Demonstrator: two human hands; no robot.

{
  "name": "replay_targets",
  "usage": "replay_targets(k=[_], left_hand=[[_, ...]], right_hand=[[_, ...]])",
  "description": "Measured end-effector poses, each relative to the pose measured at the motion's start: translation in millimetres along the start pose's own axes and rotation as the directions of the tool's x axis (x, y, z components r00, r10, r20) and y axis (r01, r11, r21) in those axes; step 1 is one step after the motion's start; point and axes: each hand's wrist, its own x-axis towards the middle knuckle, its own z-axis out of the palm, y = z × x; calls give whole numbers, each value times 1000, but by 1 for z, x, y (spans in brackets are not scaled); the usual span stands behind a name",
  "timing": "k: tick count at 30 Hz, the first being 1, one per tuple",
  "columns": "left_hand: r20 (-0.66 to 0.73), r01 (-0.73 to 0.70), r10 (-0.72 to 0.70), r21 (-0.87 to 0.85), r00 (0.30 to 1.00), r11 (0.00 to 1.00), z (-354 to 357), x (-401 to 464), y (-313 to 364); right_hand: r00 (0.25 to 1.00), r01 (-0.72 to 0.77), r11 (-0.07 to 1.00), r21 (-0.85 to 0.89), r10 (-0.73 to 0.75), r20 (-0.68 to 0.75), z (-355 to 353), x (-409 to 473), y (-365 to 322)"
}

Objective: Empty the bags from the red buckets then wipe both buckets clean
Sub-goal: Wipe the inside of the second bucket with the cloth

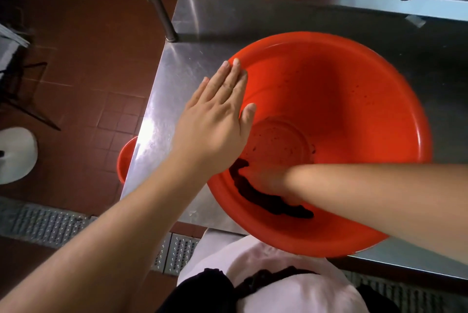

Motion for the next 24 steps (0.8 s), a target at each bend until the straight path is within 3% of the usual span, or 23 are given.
replay_targets(k=[2,5,7,12,17,24], left_hand=[[12,-1,1,4,1000,1000,2,0,1],[-2,-3,3,-5,1000,1000,4,1,1],[13,7,-7,-3,1000,1000,5,2,1],[-11,13,-13,10,1000,1000,10,1,5],[-32,5,-4,49,999,999,12,0,6],[-64,-7,11,50,998,999,15,-2,5]], right_hand=[[996,89,995,36,-89,6,-2,-24,4],[977,203,977,-61,-198,80,-8,-71,21],[972,211,972,-100,-198,128,-18,-86,34],[963,101,940,-326,-10,269,-40,-77,54],[960,92,849,-520,62,272,-17,5,66],[912,5,795,-606,245,329,0,82,69]])
